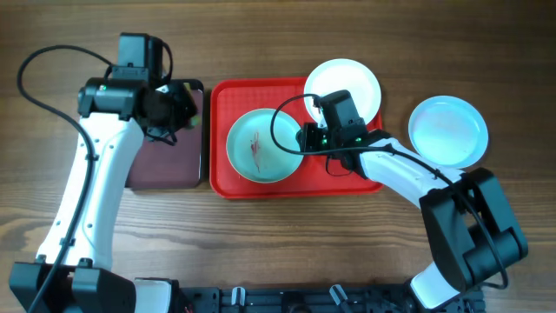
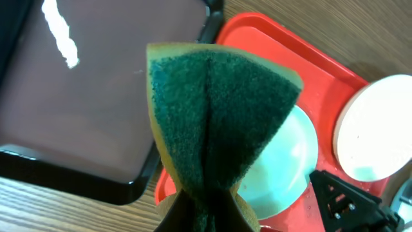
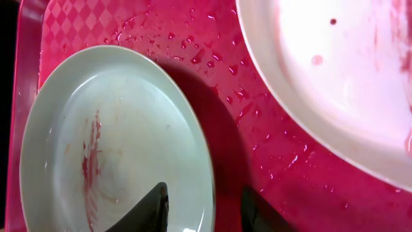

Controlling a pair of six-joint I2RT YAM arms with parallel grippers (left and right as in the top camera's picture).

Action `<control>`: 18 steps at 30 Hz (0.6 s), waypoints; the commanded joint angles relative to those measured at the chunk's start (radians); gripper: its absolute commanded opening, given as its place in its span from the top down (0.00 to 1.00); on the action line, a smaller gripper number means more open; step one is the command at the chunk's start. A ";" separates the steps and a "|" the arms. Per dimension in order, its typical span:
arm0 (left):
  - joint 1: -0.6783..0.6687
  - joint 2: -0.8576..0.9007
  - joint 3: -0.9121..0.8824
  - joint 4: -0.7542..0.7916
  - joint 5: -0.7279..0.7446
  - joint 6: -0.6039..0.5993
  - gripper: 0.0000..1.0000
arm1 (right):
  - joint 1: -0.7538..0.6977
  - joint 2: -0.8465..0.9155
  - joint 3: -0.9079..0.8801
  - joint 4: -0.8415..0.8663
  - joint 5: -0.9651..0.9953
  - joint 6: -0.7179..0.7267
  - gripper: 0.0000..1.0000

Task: Clean dirty plates on tray and stack at the side
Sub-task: 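Bring the sponge with the left gripper over the centered plate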

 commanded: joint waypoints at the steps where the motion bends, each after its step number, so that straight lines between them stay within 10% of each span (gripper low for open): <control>1: -0.046 0.030 -0.003 0.016 -0.006 0.016 0.96 | 0.002 0.053 0.016 0.020 0.016 -0.050 0.67; 18: -0.111 0.197 -0.003 0.061 0.006 0.039 0.96 | 0.002 0.113 0.016 0.058 -0.076 0.066 0.96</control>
